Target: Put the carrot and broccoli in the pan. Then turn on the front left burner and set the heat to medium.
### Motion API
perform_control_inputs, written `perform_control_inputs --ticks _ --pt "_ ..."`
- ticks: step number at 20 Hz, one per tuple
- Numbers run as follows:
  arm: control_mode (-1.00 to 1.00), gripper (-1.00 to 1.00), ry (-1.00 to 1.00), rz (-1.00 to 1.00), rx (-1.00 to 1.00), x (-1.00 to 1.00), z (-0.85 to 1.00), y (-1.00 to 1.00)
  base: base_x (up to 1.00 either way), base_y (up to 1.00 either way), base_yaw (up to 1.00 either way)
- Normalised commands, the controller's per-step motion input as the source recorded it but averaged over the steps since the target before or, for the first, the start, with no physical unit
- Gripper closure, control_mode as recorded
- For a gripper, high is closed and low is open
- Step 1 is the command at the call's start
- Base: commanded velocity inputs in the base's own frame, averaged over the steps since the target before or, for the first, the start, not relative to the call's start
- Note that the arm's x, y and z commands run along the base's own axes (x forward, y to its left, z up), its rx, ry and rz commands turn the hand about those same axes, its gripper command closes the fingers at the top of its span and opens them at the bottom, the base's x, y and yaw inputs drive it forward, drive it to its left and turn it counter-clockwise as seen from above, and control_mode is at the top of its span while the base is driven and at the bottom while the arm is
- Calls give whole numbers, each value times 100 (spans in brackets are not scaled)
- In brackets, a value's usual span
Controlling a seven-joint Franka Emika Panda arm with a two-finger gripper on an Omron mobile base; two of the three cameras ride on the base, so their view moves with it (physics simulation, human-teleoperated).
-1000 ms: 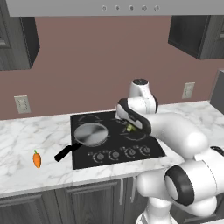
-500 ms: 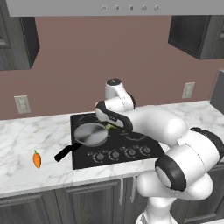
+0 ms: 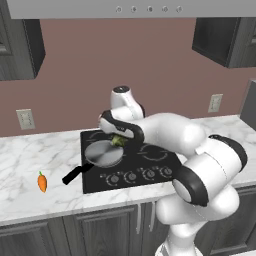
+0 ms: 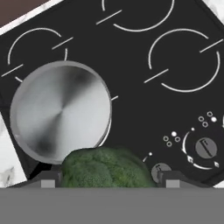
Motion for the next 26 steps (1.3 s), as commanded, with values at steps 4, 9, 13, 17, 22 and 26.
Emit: perform_control_inputs --ticks 4,9,13,17,22,26 --pt "-100 100 10 18 2 6 -5 0 0 0 0" --pt "-100 100 9 17 0 16 -17 7 0 0 0" --pt "-100 100 5 15 0 30 -30 19 0 0 0" --pt "-100 100 5 14 0 32 -30 25 0 0 0" --pt "-100 100 1 6 0 44 -26 25 0 0 0" --pt "-100 100 1 1 -1 39 -7 24 0 0 0"
